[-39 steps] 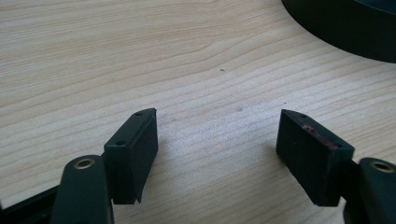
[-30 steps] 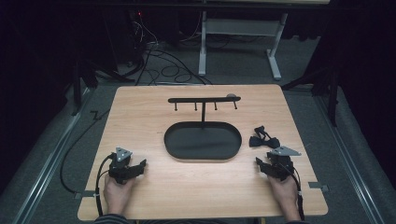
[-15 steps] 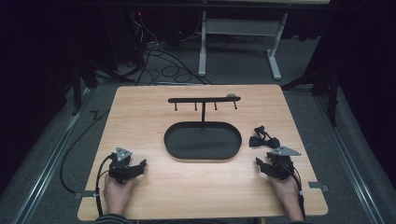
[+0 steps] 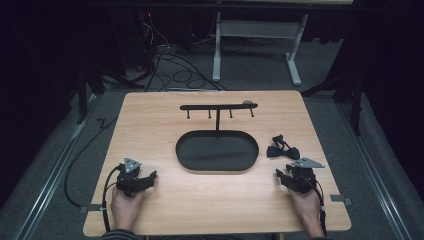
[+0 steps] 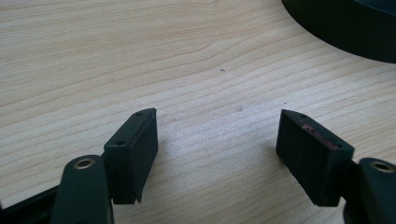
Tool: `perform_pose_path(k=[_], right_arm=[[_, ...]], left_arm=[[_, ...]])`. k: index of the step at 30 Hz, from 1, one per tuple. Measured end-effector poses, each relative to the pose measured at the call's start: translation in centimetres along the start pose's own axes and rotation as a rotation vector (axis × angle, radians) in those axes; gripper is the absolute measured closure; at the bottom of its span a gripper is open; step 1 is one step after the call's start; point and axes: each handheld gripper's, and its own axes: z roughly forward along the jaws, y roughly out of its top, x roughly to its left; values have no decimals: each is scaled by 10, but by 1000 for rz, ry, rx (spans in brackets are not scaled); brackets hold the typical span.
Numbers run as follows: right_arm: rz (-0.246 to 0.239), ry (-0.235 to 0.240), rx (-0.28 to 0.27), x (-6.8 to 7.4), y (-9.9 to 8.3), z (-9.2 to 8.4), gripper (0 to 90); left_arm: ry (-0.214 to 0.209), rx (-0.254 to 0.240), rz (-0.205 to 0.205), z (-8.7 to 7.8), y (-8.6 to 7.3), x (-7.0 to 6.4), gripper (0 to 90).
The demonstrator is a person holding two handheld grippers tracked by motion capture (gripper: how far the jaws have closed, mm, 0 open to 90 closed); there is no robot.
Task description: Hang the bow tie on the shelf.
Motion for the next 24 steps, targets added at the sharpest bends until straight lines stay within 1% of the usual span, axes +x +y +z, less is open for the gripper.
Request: perform_pose_path(k=[1,8,10,12,18,23,24], right_arm=[[1,-2,-14,0,0,-2,549],[18,6,-19,-2,-1,-7,562],[31,5,-34,-4,-3,-11,577],[34,-3,-46,-5,-5,-14,588],[50,-3,-47,-9,-7,-19,600],[65,-7,-59,-15,-8,-24,605],[76,-8,-60,-16,-8,-25,607]], left_arm=[[0,0,0,0,0,0,300],[0,0,0,0,0,0,300],[0,0,0,0,0,0,300],[0,0,0,0,0,0,300],[0,0,0,0,0,0,300],[0,0,0,0,0,0,300],[0,0,0,0,0,0,300]])
